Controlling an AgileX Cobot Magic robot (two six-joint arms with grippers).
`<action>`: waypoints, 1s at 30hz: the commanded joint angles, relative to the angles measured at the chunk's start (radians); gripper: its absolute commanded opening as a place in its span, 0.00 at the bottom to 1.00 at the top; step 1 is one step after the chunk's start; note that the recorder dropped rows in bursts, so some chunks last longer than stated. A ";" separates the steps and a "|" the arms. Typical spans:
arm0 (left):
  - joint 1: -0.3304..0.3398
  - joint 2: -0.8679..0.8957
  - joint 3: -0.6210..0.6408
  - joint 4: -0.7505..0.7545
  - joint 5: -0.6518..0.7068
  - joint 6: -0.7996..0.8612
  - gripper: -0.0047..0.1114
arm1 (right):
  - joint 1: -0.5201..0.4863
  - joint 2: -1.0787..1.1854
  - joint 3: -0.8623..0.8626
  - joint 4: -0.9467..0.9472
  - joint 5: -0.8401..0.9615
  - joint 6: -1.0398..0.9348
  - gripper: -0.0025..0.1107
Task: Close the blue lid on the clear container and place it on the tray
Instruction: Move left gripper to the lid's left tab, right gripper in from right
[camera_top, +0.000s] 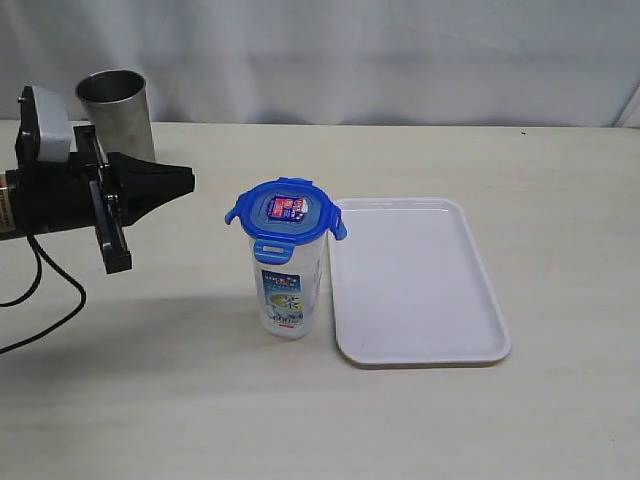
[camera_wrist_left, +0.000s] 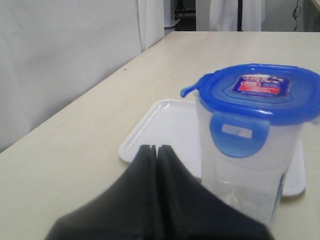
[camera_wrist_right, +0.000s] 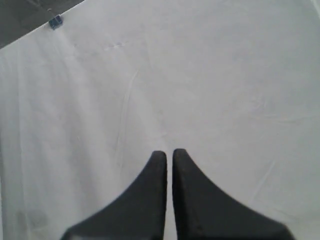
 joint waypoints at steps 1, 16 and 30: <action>-0.002 0.001 -0.007 0.113 -0.009 -0.029 0.04 | -0.002 0.168 -0.143 -0.112 0.133 0.010 0.06; -0.025 -0.026 -0.005 0.234 -0.009 -0.140 0.04 | -0.002 1.102 -0.428 -0.873 -0.155 0.511 0.06; -0.085 -0.029 -0.005 0.174 -0.009 -0.134 0.04 | 0.005 1.569 -0.754 -1.214 -0.398 0.684 0.06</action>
